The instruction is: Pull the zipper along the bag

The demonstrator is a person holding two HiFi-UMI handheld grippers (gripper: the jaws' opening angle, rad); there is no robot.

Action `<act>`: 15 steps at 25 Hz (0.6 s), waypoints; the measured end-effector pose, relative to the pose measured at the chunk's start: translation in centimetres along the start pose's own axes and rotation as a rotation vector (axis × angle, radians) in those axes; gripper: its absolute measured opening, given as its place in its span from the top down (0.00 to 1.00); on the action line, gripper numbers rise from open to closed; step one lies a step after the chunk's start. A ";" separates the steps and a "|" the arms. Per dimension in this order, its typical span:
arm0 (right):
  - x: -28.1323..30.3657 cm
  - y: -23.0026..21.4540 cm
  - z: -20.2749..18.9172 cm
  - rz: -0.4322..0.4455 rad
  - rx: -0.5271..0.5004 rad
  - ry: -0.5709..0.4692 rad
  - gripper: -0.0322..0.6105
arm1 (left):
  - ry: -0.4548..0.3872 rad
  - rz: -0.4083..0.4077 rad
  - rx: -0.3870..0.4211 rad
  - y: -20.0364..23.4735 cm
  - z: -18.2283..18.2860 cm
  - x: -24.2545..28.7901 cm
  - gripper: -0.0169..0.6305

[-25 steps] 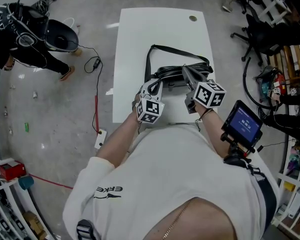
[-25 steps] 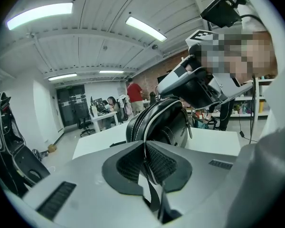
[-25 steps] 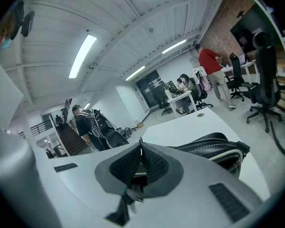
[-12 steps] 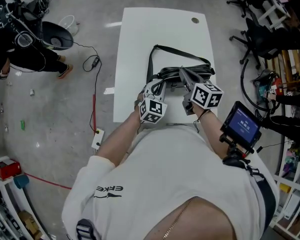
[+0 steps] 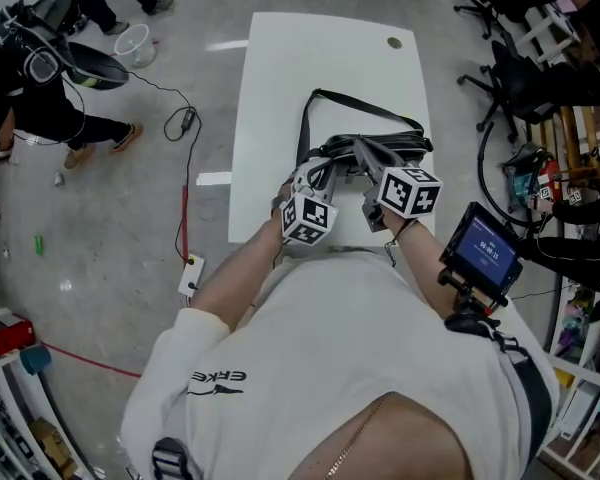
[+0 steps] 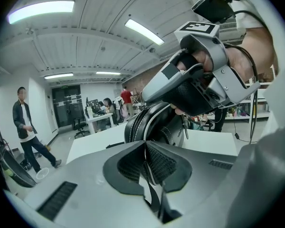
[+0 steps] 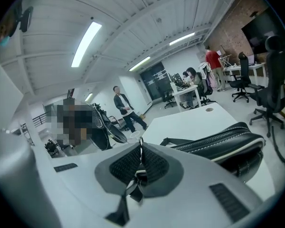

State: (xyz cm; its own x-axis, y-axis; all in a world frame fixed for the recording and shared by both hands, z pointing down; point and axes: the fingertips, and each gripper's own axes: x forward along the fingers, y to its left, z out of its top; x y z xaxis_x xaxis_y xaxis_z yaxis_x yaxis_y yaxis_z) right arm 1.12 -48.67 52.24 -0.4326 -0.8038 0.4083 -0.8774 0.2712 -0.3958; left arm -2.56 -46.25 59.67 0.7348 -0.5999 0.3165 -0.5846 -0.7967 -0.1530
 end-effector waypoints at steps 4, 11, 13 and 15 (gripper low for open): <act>0.3 0.4 -0.4 0.011 -0.008 0.029 0.94 | -0.005 -0.008 -0.007 -0.4 0.2 0.2 0.96; 0.7 0.8 -1.1 0.023 -0.023 0.071 0.94 | -0.012 -0.021 -0.008 -1.1 0.7 0.5 0.96; 0.9 1.1 -1.3 0.026 -0.030 0.085 0.94 | -0.015 -0.026 -0.008 -1.2 0.9 0.5 0.96; 1.1 1.4 -1.6 0.029 -0.036 0.099 0.94 | -0.018 -0.031 -0.006 -1.4 1.2 0.4 0.96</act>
State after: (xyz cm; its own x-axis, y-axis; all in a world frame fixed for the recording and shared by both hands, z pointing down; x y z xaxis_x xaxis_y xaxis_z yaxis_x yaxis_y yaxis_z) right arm -0.91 -48.29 53.43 -0.4748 -0.7396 0.4771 -0.8703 0.3136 -0.3798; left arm -1.04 -45.50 58.88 0.7585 -0.5765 0.3039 -0.5638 -0.8144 -0.1376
